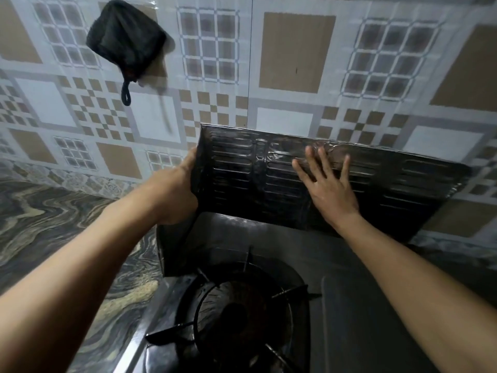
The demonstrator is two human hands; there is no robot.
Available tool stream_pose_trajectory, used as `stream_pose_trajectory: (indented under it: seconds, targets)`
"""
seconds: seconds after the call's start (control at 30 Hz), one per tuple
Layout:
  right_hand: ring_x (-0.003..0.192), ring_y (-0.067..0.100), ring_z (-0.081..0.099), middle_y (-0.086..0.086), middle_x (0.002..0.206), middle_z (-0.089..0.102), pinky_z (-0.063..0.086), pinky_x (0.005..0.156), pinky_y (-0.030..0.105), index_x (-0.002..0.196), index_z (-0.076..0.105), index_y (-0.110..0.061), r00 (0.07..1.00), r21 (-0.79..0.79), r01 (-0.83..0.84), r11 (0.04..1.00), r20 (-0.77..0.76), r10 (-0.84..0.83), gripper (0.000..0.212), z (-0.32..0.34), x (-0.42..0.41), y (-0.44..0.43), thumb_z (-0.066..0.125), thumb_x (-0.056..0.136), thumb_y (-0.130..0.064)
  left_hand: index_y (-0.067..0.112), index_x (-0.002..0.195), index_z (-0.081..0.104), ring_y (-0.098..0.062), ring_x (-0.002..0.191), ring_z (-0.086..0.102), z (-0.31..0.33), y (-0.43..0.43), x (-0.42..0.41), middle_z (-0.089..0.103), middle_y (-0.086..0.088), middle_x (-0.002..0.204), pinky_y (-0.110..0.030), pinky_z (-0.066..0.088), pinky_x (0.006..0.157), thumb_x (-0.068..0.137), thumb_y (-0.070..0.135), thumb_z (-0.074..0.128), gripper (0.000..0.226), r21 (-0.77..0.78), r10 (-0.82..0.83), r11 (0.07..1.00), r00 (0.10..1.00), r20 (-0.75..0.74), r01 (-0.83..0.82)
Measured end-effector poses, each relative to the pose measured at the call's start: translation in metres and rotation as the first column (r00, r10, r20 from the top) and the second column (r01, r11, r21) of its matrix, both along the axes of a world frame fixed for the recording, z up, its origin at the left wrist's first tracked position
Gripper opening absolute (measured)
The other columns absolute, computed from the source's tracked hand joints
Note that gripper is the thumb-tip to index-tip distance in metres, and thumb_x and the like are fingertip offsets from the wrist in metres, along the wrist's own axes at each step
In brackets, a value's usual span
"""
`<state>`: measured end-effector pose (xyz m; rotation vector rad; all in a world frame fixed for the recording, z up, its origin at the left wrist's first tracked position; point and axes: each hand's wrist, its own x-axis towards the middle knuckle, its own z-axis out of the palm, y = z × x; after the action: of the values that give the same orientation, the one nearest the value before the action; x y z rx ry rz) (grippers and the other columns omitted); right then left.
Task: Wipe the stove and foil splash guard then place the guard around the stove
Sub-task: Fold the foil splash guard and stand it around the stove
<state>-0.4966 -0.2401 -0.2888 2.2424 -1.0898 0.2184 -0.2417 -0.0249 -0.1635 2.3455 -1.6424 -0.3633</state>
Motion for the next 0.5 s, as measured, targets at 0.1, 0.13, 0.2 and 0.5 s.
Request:
stream_pose_trajectory:
  seconds: [0.1, 0.13, 0.2, 0.5]
  targets:
    - [0.149, 0.038, -0.018, 0.013, 0.162, -0.023, 0.002, 0.109, 0.077, 0.157, -0.009, -0.025, 1.000, 0.016, -0.006, 1.000, 0.009, 0.006, 0.098, 0.001, 0.001, 0.003, 0.057, 0.089, -0.002, 0.035, 0.156, -0.003, -0.040, 0.123, 0.053, -0.002, -0.001, 0.005, 0.054, -0.025, 0.138, -0.039, 0.042, 0.100, 0.084, -0.002, 0.053, 0.099, -0.016, -0.005, 1.000, 0.999, -0.034, 0.005]
    - [0.149, 0.039, -0.016, 0.015, 0.162, -0.021, 0.003, 0.109, 0.077, 0.157, -0.008, -0.025, 1.000, 0.003, -0.002, 1.000, 0.020, 0.002, 0.097, 0.000, 0.002, 0.005, 0.058, 0.088, -0.005, 0.035, 0.156, -0.001, -0.040, 0.123, 0.053, -0.002, -0.001, 0.007, 0.054, -0.025, 0.138, -0.040, 0.041, 0.101, 0.083, -0.003, 0.054, 0.099, -0.031, -0.011, 0.999, 0.999, -0.032, 0.010]
    - [0.150, 0.042, -0.010, 0.020, 0.163, -0.013, 0.001, 0.109, 0.077, 0.158, -0.003, -0.023, 1.000, -0.054, -0.006, 0.998, 0.025, 0.007, 0.095, -0.002, 0.012, 0.008, 0.061, 0.089, -0.014, 0.036, 0.156, 0.000, -0.041, 0.125, 0.052, -0.005, 0.000, 0.010, 0.054, -0.024, 0.139, -0.039, 0.041, 0.102, 0.082, -0.004, 0.055, 0.101, -0.055, -0.019, 0.998, 1.000, -0.007, 0.018]
    - [0.151, 0.037, -0.002, 0.019, 0.164, -0.005, 0.004, 0.117, 0.066, 0.158, 0.005, -0.012, 0.938, -0.163, -0.329, 0.930, -0.167, 0.303, 0.072, 0.011, 0.100, -0.012, 0.041, 0.099, -0.033, 0.024, 0.147, 0.021, -0.027, 0.097, 0.054, 0.003, -0.026, 0.032, 0.063, -0.010, 0.106, -0.036, 0.042, 0.081, 0.082, 0.005, 0.063, 0.081, -0.013, 0.009, 1.000, 0.994, -0.110, -0.011]
